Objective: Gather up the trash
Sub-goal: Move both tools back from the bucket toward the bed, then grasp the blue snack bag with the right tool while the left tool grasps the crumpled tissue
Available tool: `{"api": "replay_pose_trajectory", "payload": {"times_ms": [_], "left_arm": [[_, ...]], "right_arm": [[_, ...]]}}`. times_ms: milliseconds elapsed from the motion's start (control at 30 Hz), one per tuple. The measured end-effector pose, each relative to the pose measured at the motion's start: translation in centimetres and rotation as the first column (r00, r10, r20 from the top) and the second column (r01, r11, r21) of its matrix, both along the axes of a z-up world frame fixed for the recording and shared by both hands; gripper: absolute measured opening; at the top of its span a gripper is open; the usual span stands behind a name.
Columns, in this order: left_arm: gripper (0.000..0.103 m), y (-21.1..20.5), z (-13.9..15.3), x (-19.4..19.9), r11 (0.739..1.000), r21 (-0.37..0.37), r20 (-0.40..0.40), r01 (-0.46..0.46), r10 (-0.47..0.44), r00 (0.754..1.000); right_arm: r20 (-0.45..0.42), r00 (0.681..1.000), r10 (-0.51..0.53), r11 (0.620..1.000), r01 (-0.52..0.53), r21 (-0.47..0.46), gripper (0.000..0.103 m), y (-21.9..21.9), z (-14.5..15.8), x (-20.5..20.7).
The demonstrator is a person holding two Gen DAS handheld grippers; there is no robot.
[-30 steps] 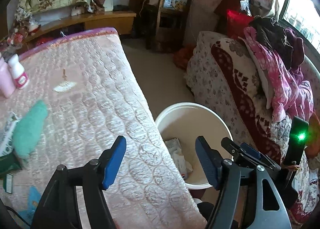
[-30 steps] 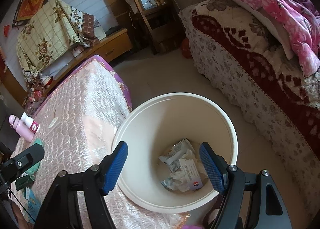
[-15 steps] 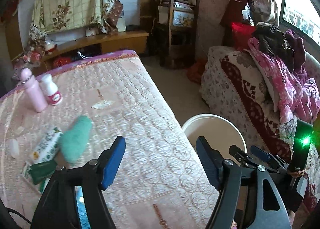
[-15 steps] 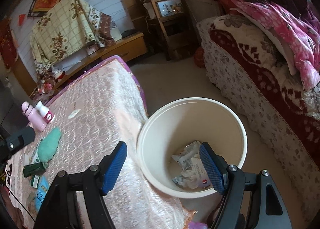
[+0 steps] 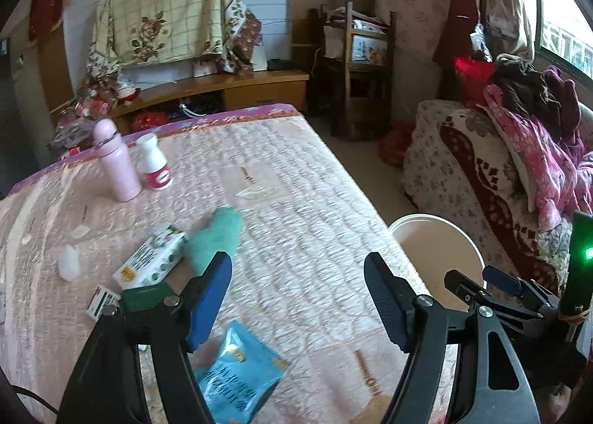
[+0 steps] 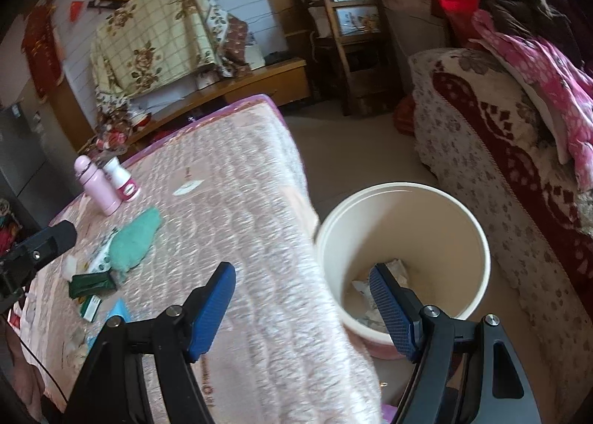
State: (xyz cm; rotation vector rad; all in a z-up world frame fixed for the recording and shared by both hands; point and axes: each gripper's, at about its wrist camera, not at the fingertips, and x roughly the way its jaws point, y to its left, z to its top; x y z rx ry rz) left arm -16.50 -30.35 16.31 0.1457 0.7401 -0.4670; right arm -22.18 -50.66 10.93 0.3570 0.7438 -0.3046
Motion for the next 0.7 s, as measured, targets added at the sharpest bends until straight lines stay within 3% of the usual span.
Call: {"api": "replay_pose_trajectory", "payload": {"times_ms": [700], "left_arm": [[0.075, 10.6, -2.0, 0.2, 0.993, 0.019, -0.022, -0.116, 0.117, 0.993]], "right_arm": [[-0.039, 0.986, 0.16, 0.987, -0.16, 0.002, 0.078, 9.5, -0.5, 1.9]]}}
